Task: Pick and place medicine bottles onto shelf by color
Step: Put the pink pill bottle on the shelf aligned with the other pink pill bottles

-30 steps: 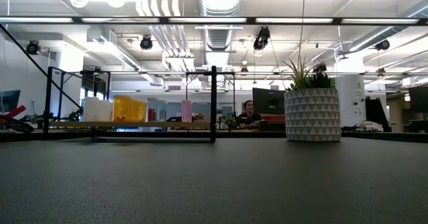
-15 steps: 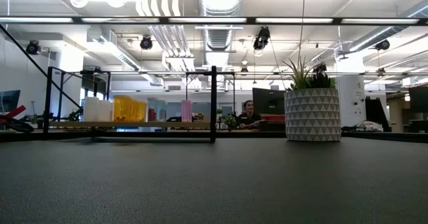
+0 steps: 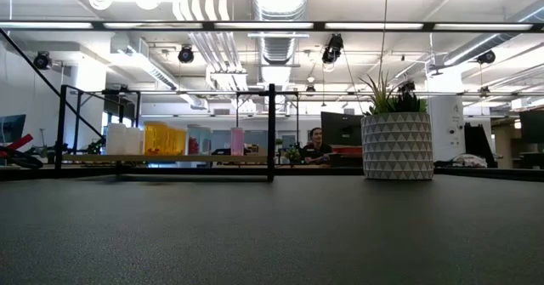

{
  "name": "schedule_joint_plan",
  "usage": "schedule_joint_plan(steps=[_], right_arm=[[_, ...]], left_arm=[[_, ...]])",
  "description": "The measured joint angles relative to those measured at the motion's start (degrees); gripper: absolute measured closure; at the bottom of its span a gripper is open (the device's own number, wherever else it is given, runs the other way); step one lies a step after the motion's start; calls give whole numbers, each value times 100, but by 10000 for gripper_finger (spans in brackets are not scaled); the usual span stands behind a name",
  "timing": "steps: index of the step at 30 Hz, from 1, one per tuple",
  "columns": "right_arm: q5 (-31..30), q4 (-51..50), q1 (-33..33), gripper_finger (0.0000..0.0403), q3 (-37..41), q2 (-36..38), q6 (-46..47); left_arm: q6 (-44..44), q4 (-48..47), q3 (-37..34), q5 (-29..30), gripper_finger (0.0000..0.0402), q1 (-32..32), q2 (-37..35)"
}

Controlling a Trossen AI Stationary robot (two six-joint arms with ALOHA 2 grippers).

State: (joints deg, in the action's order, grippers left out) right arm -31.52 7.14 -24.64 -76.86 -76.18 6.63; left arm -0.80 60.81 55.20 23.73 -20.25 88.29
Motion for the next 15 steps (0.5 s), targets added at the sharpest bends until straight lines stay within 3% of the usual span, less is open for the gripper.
schedule_joint_plan(steps=[15], right_arm=[[-3, -40, 9, 270, -2, -81, -7]], left_arm=[[142, 195, 48, 0, 315, 0, 0]])
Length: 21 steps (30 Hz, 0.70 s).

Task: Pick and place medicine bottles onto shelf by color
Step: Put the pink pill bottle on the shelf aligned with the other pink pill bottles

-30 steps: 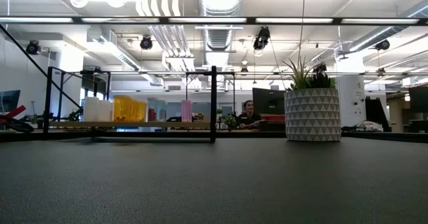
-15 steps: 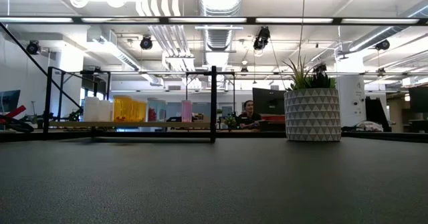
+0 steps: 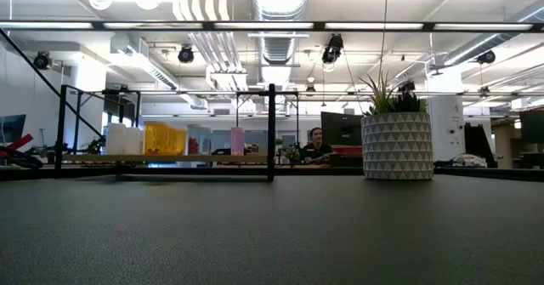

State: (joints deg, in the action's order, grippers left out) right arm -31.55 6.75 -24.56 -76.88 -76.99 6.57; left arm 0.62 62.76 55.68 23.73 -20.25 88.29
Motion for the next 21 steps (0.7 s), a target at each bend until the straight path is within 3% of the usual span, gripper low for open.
schedule_joint_plan(steps=[11, 17, 21], right_arm=[[-7, 0, -2, 314, 0, 0, -11], [-7, 0, -2, 312, 0, 2, -15], [-6, -29, -2, 310, 0, 21, 3]], left_arm=[[-20, -2, 0, -9, 315, -1, -2], [-30, -4, 0, -9, 315, -2, -4], [-535, -36, 0, -17, 315, -2, -4]])
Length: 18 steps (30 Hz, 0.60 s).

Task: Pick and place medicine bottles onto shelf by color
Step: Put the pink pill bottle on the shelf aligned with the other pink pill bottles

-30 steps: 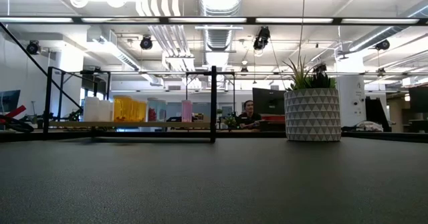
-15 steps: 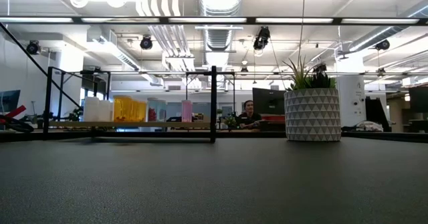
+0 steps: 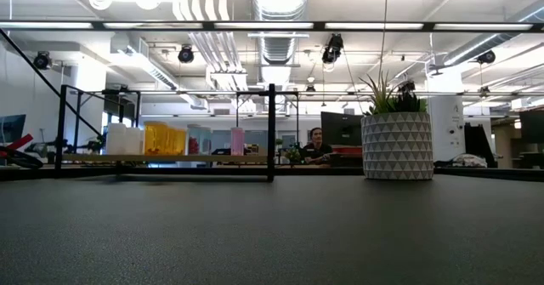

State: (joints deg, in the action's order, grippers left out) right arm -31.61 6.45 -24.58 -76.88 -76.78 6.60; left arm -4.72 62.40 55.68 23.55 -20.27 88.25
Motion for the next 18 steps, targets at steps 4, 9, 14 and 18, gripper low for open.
schedule_joint_plan(steps=[4, 9, 14, 18], right_arm=[[16, -121, -3, 310, 7, 38, -24], [14, -210, -4, 310, 9, 95, 2], [12, -471, -2, 310, -15, 130, 49], [12, -1070, -4, 310, -204, 156, 242]], left_arm=[[-233, -180, 0, -123, 298, 2, -11], [-422, -479, 0, -225, 256, 2, -11], [-661, -807, 0, -249, 213, 0, -11], [-1476, -1828, 0, -249, 193, 0, -101]])
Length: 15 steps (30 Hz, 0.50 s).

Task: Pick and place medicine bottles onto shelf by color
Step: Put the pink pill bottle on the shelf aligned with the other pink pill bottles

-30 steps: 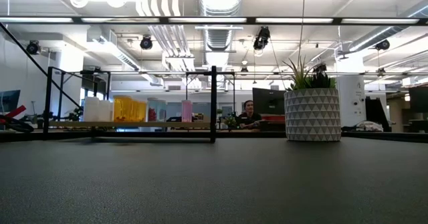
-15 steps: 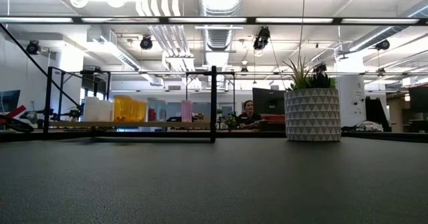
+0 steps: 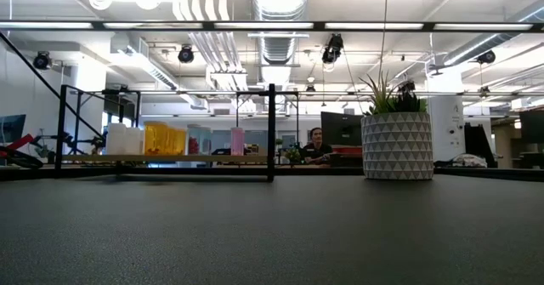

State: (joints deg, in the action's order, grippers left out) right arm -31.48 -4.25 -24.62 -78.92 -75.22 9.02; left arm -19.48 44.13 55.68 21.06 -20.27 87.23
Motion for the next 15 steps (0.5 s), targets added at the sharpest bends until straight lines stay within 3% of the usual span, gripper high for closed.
schedule_joint_plan(steps=[7, 10, 15], right_arm=[[77, -2758, 0, 309, -482, -5, 1558], [327, -3583, 1, 309, -504, -25, 2321], [1146, -3844, 0, 309, -439, -312, 2790]], left_arm=[[-1179, -2119, -9, -14, 189, -9, -328], [-1321, -2346, -9, 17, 189, -9, -455], [-1321, -2378, 4, 35, 189, 45, -497]])
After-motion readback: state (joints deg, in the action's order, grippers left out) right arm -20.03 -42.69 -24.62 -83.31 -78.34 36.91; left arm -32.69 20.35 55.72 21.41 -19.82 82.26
